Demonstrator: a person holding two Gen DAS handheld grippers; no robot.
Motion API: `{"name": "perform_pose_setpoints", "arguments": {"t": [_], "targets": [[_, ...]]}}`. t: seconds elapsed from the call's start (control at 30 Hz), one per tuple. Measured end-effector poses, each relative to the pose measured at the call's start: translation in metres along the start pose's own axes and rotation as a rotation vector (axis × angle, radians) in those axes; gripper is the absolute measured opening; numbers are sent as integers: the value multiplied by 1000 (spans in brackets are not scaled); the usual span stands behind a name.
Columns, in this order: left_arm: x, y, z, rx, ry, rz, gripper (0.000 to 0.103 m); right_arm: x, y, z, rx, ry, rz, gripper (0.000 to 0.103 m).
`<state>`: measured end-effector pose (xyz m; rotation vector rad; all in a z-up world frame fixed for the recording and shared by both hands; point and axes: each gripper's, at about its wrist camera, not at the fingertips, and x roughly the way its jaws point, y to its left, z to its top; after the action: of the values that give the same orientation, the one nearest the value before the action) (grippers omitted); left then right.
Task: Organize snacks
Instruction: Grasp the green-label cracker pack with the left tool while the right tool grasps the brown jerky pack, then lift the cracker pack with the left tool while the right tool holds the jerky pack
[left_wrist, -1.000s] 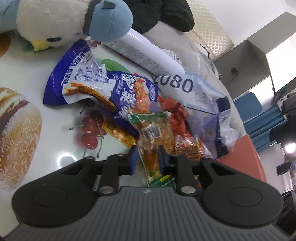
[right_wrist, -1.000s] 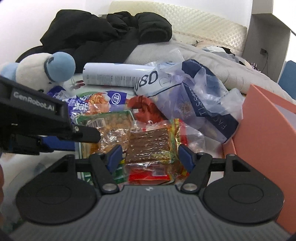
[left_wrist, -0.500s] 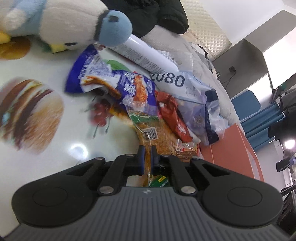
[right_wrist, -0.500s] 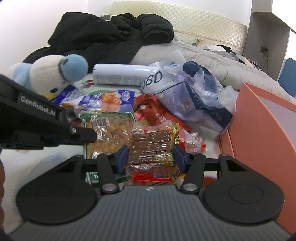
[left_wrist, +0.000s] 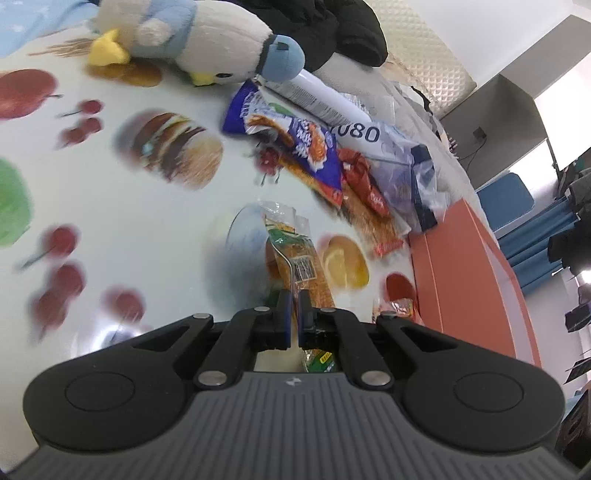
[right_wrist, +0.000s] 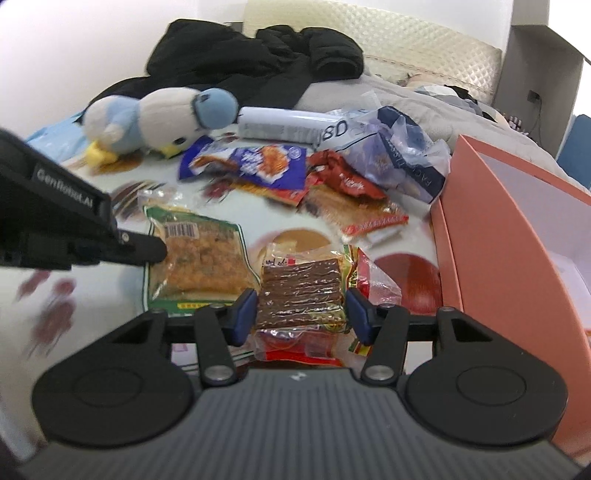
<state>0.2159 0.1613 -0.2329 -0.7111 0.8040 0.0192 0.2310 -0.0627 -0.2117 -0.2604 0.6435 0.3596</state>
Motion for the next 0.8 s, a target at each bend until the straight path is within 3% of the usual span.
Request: {"name": "perform_pose_setpoints", "arguments": {"t": [0.33,0.6,0.8], "targets": [[-45,4,-52,10,2,118,4,-53,-9,-39,16,27,45,56],[-67,-2,-73,18,-13,173,4,-76,-20,-57,30,35,54,56],[-63,0,-75,39,26,197,5,-72,-29,-65,59,54,43,56]]}}
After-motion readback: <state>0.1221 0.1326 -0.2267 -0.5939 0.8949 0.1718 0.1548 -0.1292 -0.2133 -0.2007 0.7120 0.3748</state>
